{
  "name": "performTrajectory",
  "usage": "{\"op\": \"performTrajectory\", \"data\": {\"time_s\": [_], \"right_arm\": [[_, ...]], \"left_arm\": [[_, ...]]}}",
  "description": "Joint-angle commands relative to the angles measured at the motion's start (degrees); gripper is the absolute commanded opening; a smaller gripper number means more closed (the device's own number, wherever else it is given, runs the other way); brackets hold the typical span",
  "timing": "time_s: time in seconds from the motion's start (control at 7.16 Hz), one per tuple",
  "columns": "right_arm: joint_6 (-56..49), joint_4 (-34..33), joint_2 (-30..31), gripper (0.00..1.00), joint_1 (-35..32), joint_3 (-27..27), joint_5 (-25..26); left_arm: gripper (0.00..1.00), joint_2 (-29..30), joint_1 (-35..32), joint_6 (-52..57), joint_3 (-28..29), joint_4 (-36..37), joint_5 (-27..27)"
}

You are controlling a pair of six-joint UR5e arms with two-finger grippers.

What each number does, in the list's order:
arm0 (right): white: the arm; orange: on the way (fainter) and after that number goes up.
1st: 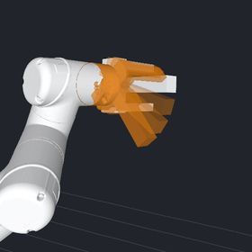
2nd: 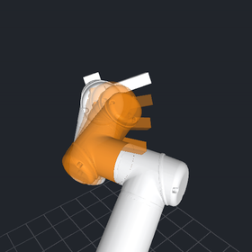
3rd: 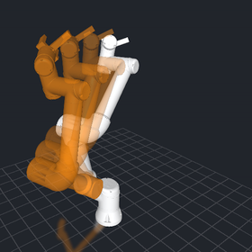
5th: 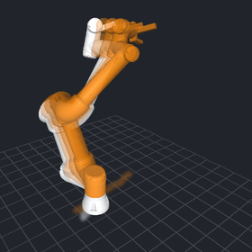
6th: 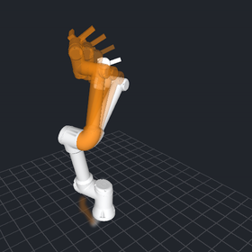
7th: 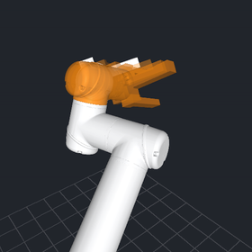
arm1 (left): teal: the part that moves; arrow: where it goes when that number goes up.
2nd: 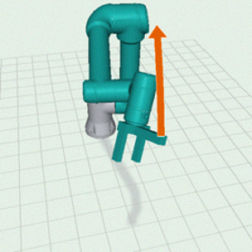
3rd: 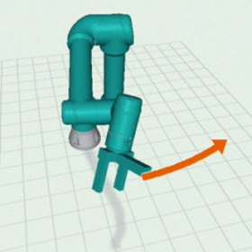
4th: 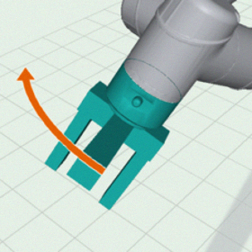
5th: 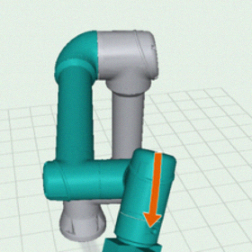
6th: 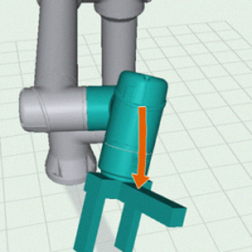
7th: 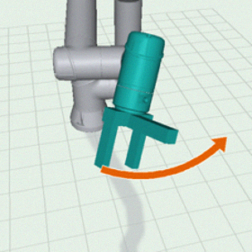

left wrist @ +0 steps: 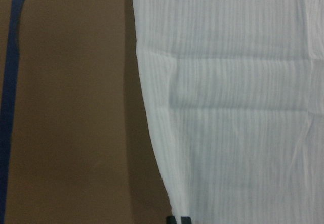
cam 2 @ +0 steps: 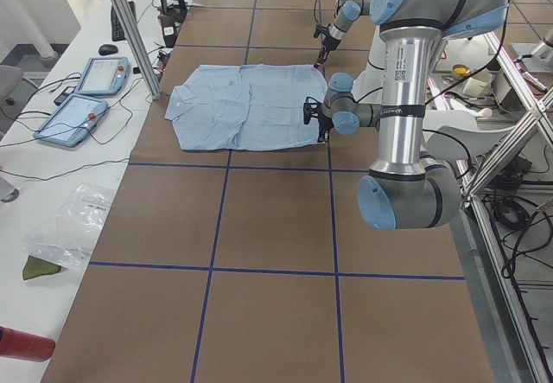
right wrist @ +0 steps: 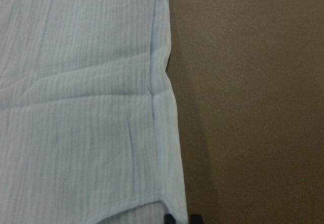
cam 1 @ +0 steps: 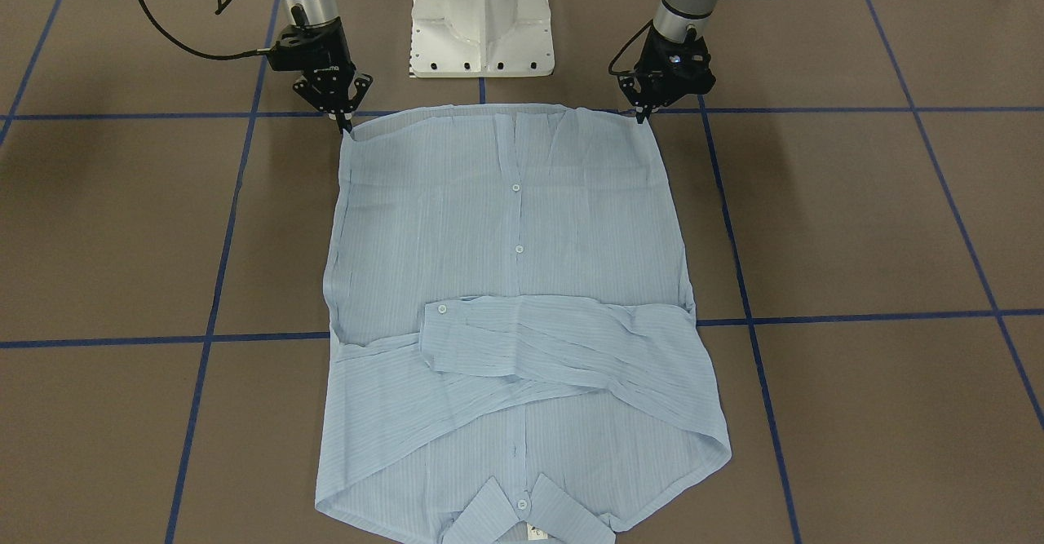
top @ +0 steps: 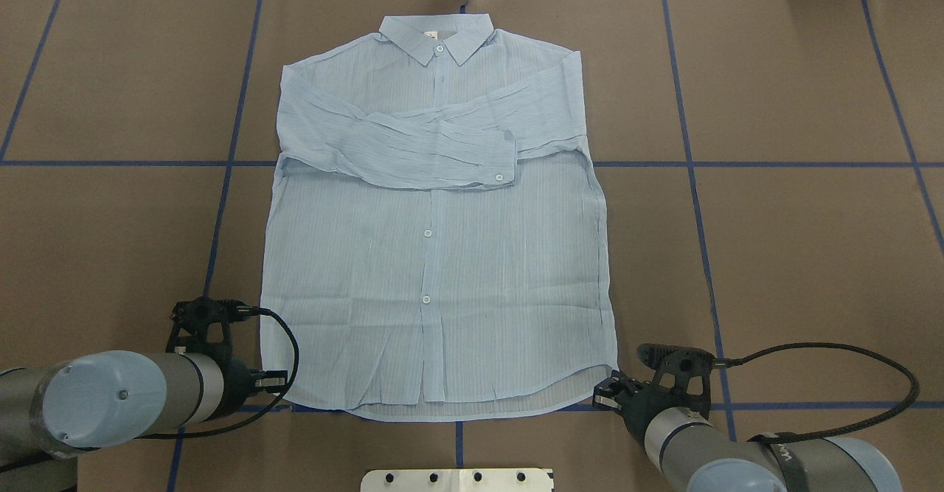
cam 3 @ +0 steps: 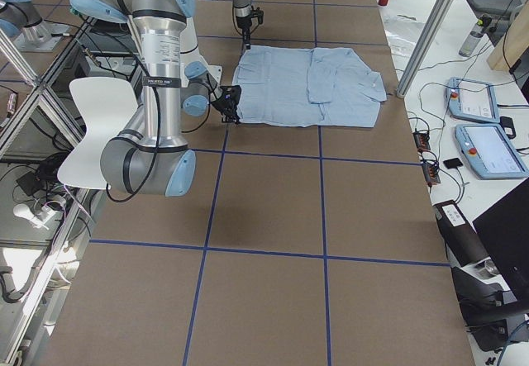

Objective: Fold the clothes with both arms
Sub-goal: 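Lower both grippers to the hem corners nearest the robot and grasp them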

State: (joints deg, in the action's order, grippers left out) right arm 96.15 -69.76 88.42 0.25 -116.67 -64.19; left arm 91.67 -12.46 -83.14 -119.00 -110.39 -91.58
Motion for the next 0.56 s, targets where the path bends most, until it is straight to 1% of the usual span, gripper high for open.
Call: {"op": "performTrajectory", "data": {"time_s": [0.0, 0.14, 0.28, 0.42], "right_arm": [[0.0, 0.0, 0.0, 0.0, -0.2, -0.1, 0.0], [-0.1, -0.1, 0.5, 0.0, -0.8, -2.6, -0.1], [-0.3, -0.4, 3.0, 0.0, -1.1, -6.7, -0.7], [-0.5, -0.6, 6.8, 0.0, -1.2, -12.7, -2.6]], "left_arm": [[0.0, 0.0, 0.0, 0.0, -0.9, 0.0, 0.0], [0.0, -0.1, -0.1, 0.0, -3.1, 0.0, -0.3], [0.0, -0.6, -0.2, 0.0, -8.1, 0.9, -0.4], [0.0, -1.2, -0.1, -0.3, -14.0, 2.2, -1.4]]}}
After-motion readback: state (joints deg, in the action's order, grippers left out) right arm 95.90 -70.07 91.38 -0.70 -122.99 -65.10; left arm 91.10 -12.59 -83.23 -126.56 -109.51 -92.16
